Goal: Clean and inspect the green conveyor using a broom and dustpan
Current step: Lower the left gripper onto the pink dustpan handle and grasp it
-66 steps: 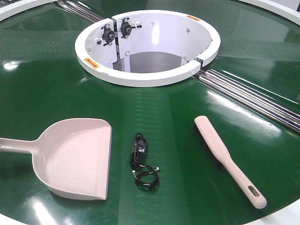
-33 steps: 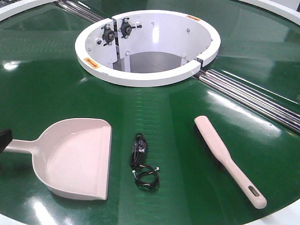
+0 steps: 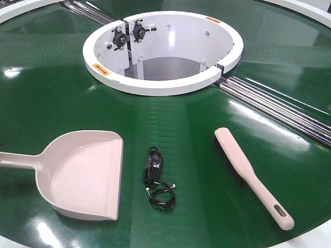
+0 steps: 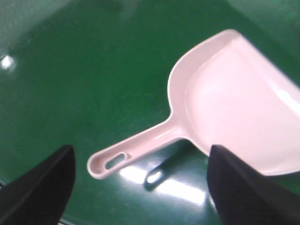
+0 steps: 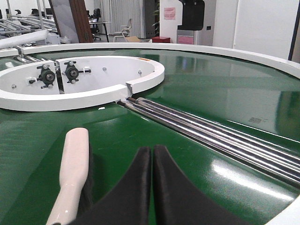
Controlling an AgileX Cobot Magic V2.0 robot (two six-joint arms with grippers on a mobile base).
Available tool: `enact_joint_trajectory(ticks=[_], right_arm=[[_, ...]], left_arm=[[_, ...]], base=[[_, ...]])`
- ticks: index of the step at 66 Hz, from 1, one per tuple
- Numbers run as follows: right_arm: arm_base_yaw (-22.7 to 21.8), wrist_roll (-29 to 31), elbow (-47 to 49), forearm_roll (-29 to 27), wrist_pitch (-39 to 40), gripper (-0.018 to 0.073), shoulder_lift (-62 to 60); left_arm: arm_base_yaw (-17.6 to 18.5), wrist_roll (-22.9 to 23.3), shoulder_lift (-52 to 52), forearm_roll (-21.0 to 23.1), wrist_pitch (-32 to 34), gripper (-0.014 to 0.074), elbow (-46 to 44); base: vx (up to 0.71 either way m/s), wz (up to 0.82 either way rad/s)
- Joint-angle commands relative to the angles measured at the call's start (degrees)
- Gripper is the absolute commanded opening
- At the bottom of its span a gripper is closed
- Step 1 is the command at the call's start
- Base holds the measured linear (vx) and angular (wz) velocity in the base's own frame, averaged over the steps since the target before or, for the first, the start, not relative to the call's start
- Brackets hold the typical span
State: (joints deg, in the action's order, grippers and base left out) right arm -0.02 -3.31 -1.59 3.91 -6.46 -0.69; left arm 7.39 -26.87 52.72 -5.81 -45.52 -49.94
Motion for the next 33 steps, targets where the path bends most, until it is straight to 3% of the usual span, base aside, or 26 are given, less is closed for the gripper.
enact_joint_trajectory(ticks=[1,8,14,27,33], right_arm=[[-0.4,0.1,-0.2,0.2,3.8,-0.0009,-0.6],[-0.4,0.1,-0.2,0.2,3.8,-0.0009,-0.6],[-0.4,0.1,-0.2,0.2,3.8,-0.0009,-0.6],[-0.4,0.1,-0.2,0.2,3.8,-0.0009,-0.6],[-0.4,0.1,-0.2,0.2,3.8,-0.0009,-0.6]], left_arm=[[0.0,-4.7,5.4,0.0,-0.2,0.0538,-7.2],[0.0,-11.7,13.4,-0.4,-9.3,0.0538,-13.6],[0.4,-20.2,20.1,-0.3,-16.0,0.0538,-17.7],[1.5,-39.4,26.7,0.6,-13.9,0.0531,-18.7],[1.5,-43.7,27.8,-0.6,-12.2,0.0523,-18.7]], base=[[0.00,0.00],[0.00,0.00],[0.00,0.00],[0.00,0.00],[0.00,0.00]])
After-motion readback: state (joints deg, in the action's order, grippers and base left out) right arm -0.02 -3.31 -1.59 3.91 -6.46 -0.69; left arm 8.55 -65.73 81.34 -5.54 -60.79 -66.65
